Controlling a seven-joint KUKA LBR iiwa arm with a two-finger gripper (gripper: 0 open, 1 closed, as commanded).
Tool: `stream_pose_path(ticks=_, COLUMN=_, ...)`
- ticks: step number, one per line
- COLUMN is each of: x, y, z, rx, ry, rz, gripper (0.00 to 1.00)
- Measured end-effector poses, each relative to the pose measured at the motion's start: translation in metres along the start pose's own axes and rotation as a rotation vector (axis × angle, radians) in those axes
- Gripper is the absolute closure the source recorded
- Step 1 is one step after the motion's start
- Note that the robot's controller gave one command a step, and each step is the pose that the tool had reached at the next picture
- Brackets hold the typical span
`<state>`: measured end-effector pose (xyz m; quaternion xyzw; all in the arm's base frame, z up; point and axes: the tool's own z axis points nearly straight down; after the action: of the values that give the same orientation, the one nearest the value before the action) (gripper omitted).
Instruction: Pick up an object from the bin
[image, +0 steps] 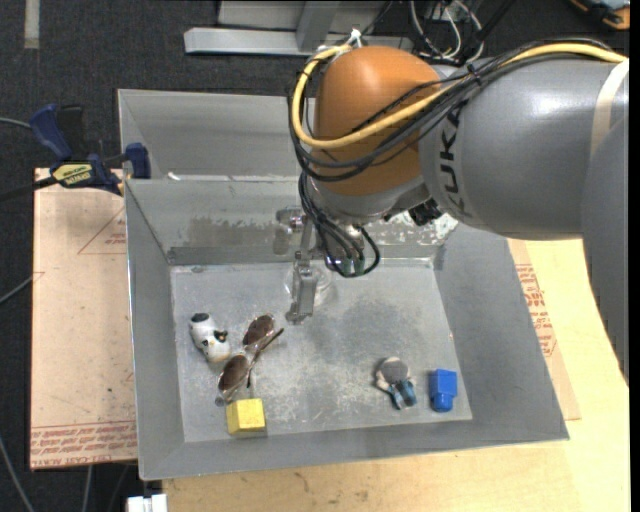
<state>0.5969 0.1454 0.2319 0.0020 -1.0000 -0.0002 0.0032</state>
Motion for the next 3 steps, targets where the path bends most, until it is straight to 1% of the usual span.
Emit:
stream_pose_path(ticks=1, x=-0.001, y=-0.001, z=-0.005, rx=-0.001, ry=-0.008, rz=0.003, gripper=0.00)
stream_pose_path(ticks=2, x=0.005, y=0.006, z=0.043, rx=0.000, ry=-0.010, rz=-0.132, gripper=0.00)
stream_pose_path(ticks=3, x=0.013, y=0.008, z=0.066, rx=0.001, ry=-0.008, rz=-0.459, gripper=0.00)
